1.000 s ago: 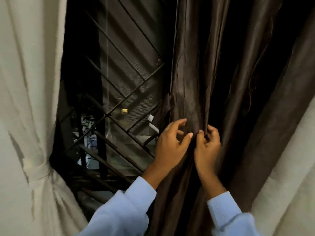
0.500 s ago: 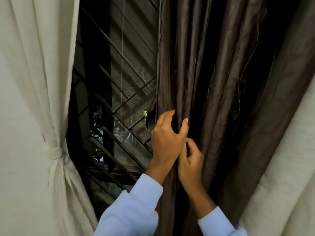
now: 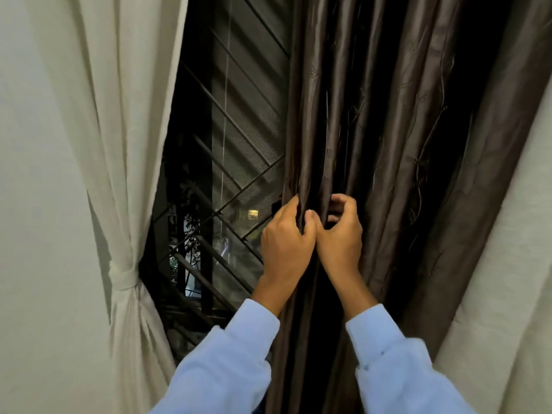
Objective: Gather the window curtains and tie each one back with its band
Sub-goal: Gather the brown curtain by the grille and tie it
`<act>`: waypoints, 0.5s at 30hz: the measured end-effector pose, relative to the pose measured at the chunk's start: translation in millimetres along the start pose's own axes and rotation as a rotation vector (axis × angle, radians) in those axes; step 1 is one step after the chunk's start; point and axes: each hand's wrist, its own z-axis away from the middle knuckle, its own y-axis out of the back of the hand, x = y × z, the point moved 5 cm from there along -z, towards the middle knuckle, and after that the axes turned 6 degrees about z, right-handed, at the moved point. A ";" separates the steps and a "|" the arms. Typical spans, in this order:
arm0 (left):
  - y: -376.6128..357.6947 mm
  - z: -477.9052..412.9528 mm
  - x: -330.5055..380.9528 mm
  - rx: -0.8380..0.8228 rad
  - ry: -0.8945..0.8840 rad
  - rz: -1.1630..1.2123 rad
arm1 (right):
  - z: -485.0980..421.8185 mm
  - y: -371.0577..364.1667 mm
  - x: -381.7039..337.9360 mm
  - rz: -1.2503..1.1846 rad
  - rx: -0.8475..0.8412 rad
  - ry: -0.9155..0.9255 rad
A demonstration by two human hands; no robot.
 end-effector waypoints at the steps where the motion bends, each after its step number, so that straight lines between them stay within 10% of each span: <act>1: 1.0 -0.3 -0.4 -0.013 -0.001 -0.005 | 3.4 0.2 -1.4 -0.016 0.018 -0.003; 15: 23.1 -18.4 -15.2 -0.002 -0.021 -0.209 | -20.2 51.4 38.5 -0.106 0.170 -0.125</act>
